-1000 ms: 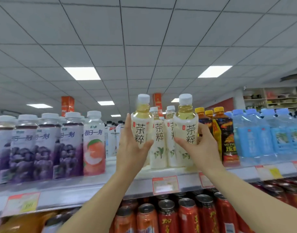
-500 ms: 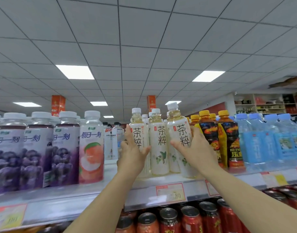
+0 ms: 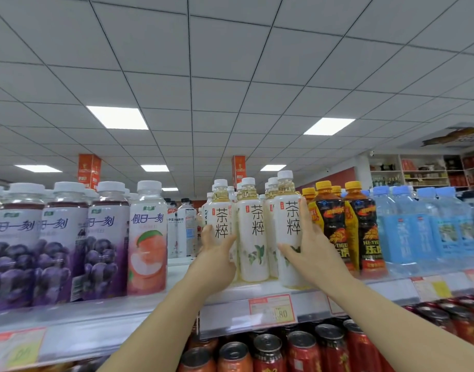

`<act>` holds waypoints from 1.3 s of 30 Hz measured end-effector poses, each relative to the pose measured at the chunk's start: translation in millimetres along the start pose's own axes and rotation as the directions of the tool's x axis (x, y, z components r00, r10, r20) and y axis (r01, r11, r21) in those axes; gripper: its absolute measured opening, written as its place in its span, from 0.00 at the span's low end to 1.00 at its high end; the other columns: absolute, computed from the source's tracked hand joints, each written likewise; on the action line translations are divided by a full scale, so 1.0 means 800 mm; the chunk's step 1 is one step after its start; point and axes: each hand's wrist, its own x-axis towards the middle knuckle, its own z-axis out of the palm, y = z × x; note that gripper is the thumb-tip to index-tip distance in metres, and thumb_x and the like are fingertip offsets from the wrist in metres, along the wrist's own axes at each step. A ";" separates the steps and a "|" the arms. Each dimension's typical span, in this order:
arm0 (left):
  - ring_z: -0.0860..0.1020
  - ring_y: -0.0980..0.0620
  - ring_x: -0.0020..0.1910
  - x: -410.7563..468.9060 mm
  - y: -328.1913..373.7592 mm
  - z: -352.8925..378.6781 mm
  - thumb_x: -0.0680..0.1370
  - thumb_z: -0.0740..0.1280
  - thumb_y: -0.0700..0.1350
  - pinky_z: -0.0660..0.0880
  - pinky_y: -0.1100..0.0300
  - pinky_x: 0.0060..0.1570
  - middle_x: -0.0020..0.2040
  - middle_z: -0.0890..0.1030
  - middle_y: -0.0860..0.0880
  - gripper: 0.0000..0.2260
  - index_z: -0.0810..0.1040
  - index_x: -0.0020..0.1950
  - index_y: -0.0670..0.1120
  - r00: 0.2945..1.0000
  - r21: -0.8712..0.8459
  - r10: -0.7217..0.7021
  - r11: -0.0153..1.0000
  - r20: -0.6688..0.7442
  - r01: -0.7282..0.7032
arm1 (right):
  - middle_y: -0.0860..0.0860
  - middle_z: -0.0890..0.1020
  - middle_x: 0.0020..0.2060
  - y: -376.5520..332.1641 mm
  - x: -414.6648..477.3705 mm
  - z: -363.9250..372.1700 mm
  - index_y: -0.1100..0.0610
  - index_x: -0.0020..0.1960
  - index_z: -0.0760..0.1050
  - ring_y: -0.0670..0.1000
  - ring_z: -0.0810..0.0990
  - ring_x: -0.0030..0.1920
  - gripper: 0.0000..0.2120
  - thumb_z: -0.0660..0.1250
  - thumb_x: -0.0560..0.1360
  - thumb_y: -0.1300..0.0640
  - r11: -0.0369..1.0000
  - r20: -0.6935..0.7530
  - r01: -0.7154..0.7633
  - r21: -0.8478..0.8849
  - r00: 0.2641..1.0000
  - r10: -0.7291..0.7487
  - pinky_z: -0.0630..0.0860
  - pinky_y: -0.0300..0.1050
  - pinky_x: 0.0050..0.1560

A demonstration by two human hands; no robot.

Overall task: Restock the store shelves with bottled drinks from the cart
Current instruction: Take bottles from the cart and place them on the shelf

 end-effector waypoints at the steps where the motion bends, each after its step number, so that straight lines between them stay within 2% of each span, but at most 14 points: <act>1: 0.70 0.41 0.66 0.001 -0.001 0.000 0.78 0.59 0.39 0.74 0.57 0.53 0.74 0.31 0.46 0.31 0.49 0.76 0.57 1.000 -0.004 -0.009 1.000 0.012 0.009 | 0.54 0.69 0.62 0.001 -0.001 0.000 0.40 0.70 0.25 0.49 0.77 0.45 0.47 0.64 0.75 0.46 1.000 0.010 0.002 0.005 1.000 -0.002 0.75 0.44 0.48; 4: 0.64 0.43 0.71 -0.008 0.008 0.003 0.79 0.60 0.43 0.71 0.52 0.61 0.76 0.37 0.48 0.28 0.54 0.76 0.55 0.998 -0.020 -0.038 0.999 -0.039 0.037 | 0.55 0.72 0.60 0.007 -0.014 -0.003 0.38 0.69 0.25 0.49 0.78 0.45 0.46 0.63 0.76 0.47 0.999 0.048 0.026 0.021 0.999 -0.026 0.76 0.47 0.52; 6: 0.63 0.46 0.71 -0.027 0.020 0.014 0.78 0.61 0.45 0.68 0.50 0.65 0.77 0.46 0.50 0.24 0.61 0.73 0.55 0.976 -0.002 0.044 0.999 -0.212 -0.046 | 0.52 0.70 0.65 0.016 -0.033 -0.005 0.41 0.73 0.32 0.49 0.77 0.53 0.42 0.63 0.76 0.48 0.998 0.081 0.049 -0.029 0.996 -0.046 0.75 0.47 0.56; 8: 0.70 0.52 0.65 -0.056 0.034 0.036 0.77 0.63 0.45 0.71 0.51 0.61 0.73 0.59 0.52 0.18 0.69 0.67 0.55 0.889 0.011 0.210 0.974 -0.407 -0.225 | 0.46 0.66 0.69 0.034 -0.062 -0.002 0.46 0.76 0.51 0.46 0.69 0.64 0.32 0.63 0.76 0.50 0.985 0.027 0.136 -0.104 0.991 -0.133 0.71 0.42 0.62; 11: 0.77 0.56 0.50 -0.108 0.057 0.090 0.76 0.63 0.45 0.77 0.53 0.48 0.59 0.74 0.56 0.11 0.77 0.57 0.53 0.774 -0.054 0.349 0.896 -0.528 -0.441 | 0.45 0.74 0.62 0.071 -0.122 0.001 0.49 0.60 0.77 0.44 0.69 0.63 0.14 0.66 0.74 0.54 0.948 -0.114 0.297 -0.119 0.944 -0.310 0.67 0.37 0.61; 14: 0.76 0.59 0.45 -0.161 0.072 0.164 0.76 0.59 0.46 0.76 0.61 0.43 0.51 0.78 0.58 0.09 0.77 0.53 0.52 0.789 -0.122 0.364 0.870 -0.496 -0.478 | 0.45 0.80 0.49 0.122 -0.198 0.004 0.52 0.49 0.80 0.43 0.75 0.51 0.10 0.62 0.73 0.52 0.958 -0.058 0.277 -0.067 0.958 -0.281 0.70 0.31 0.52; 19: 0.77 0.58 0.44 -0.257 0.085 0.308 0.77 0.59 0.46 0.73 0.63 0.43 0.48 0.80 0.57 0.10 0.78 0.53 0.52 0.948 -0.328 0.245 0.895 -0.204 -0.302 | 0.45 0.82 0.40 0.240 -0.347 0.007 0.52 0.47 0.81 0.45 0.80 0.41 0.10 0.62 0.72 0.51 1.000 0.326 0.002 -0.021 0.945 0.005 0.74 0.36 0.42; 21: 0.77 0.58 0.43 -0.299 0.086 0.368 0.77 0.62 0.43 0.72 0.65 0.42 0.49 0.80 0.57 0.09 0.79 0.54 0.52 0.989 -0.358 0.143 0.922 -0.049 -0.151 | 0.47 0.83 0.40 0.284 -0.406 0.000 0.54 0.47 0.81 0.48 0.80 0.41 0.08 0.65 0.73 0.55 0.994 0.462 -0.100 -0.053 0.880 0.113 0.76 0.40 0.42; 23: 0.78 0.55 0.45 -0.343 0.090 0.423 0.78 0.62 0.42 0.75 0.59 0.44 0.50 0.80 0.55 0.09 0.78 0.55 0.51 0.991 -0.342 0.041 0.940 0.124 0.004 | 0.50 0.83 0.41 0.322 -0.461 -0.008 0.56 0.48 0.81 0.50 0.81 0.42 0.06 0.66 0.74 0.57 0.979 0.581 -0.178 -0.102 0.788 0.204 0.77 0.45 0.44; 26: 0.79 0.52 0.44 -0.408 0.101 0.490 0.78 0.63 0.41 0.76 0.56 0.43 0.50 0.81 0.54 0.09 0.79 0.55 0.50 0.947 -0.303 -0.095 0.934 0.307 0.192 | 0.51 0.83 0.42 0.377 -0.535 -0.017 0.57 0.49 0.80 0.51 0.80 0.42 0.06 0.66 0.74 0.60 0.951 0.721 -0.268 -0.156 0.628 0.295 0.76 0.43 0.47; 31: 0.79 0.51 0.42 -0.508 0.123 0.568 0.77 0.64 0.40 0.76 0.56 0.42 0.48 0.81 0.52 0.08 0.80 0.52 0.49 0.859 -0.240 -0.206 0.906 0.469 0.348 | 0.50 0.83 0.46 0.451 -0.638 -0.016 0.54 0.53 0.79 0.50 0.81 0.46 0.09 0.63 0.75 0.60 0.893 0.840 -0.374 -0.248 0.376 0.391 0.76 0.43 0.49; 34: 0.77 0.54 0.40 -0.560 0.136 0.602 0.77 0.63 0.41 0.74 0.58 0.40 0.46 0.81 0.54 0.08 0.79 0.51 0.51 0.775 -0.195 -0.277 0.870 0.567 0.454 | 0.51 0.82 0.47 0.492 -0.701 -0.009 0.52 0.56 0.78 0.52 0.81 0.45 0.11 0.65 0.74 0.60 0.828 0.863 -0.453 -0.330 0.211 0.459 0.77 0.44 0.48; 37: 0.75 0.56 0.41 -0.605 0.144 0.639 0.79 0.62 0.43 0.71 0.62 0.40 0.48 0.78 0.55 0.10 0.77 0.57 0.52 0.629 -0.141 -0.278 0.836 0.726 0.531 | 0.48 0.78 0.58 0.518 -0.763 -0.003 0.52 0.64 0.73 0.49 0.77 0.58 0.19 0.68 0.73 0.57 0.829 0.899 -0.421 -0.368 0.067 0.433 0.73 0.45 0.60; 39: 0.76 0.55 0.47 -0.629 0.146 0.667 0.79 0.62 0.44 0.74 0.61 0.47 0.54 0.77 0.52 0.13 0.74 0.63 0.51 0.510 -0.110 -0.241 0.819 0.826 0.564 | 0.47 0.71 0.66 0.530 -0.799 0.001 0.51 0.69 0.67 0.48 0.69 0.67 0.26 0.69 0.73 0.54 0.837 0.915 -0.389 -0.383 -0.039 0.401 0.66 0.43 0.67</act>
